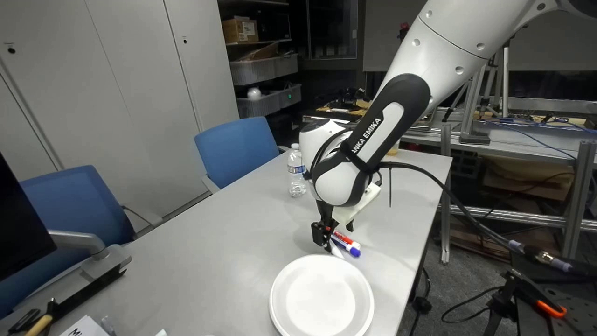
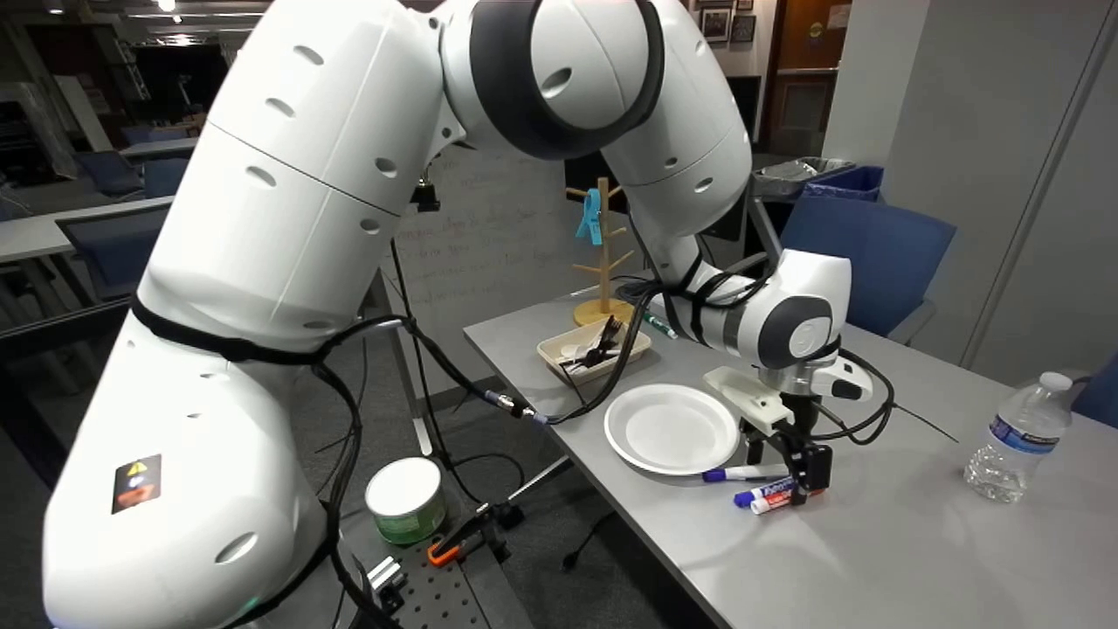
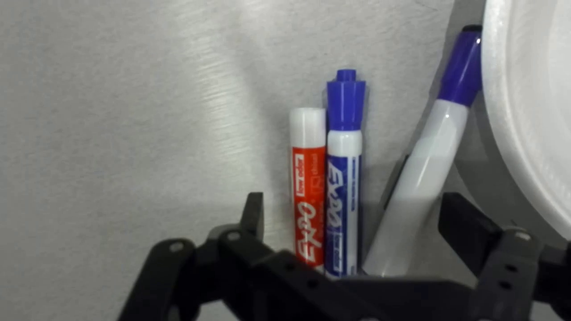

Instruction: Place the three markers on the white plate

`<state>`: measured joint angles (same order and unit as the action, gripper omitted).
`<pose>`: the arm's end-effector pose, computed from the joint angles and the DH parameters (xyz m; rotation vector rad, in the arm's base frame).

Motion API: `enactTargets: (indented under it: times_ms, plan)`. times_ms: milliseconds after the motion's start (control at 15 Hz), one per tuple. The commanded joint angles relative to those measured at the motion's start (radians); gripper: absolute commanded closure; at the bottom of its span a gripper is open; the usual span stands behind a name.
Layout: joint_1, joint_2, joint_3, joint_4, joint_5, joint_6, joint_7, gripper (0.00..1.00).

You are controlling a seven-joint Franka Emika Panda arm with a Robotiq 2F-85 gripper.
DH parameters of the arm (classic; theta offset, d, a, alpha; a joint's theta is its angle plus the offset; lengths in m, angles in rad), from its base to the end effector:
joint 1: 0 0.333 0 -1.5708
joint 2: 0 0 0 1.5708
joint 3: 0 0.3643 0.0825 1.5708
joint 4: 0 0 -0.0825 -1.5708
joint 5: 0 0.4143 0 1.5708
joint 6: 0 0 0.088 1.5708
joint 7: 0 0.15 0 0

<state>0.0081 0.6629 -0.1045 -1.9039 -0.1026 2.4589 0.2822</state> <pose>0.6527 -0.0657 0.1103 2.9745 -0.4144 -0.1419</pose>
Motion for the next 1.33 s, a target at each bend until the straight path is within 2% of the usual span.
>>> enactTargets:
  times_ms: [0, 133, 200, 333, 933, 1267]
  plan:
    - [0.016, 0.032, -0.011, 0.025, 0.017, 0.005, 0.011, 0.00]
    - [0.016, 0.035, -0.009, 0.019, 0.020, 0.005, 0.009, 0.03]
    - [0.016, 0.037, -0.008, 0.018, 0.022, 0.005, 0.006, 0.27]
    - [0.018, 0.036, -0.008, 0.014, 0.022, 0.009, 0.003, 0.28]
    - [0.027, 0.029, 0.002, 0.018, 0.034, 0.003, -0.002, 0.96]
    - [0.027, 0.009, 0.000, 0.004, 0.034, -0.003, -0.002, 0.94]
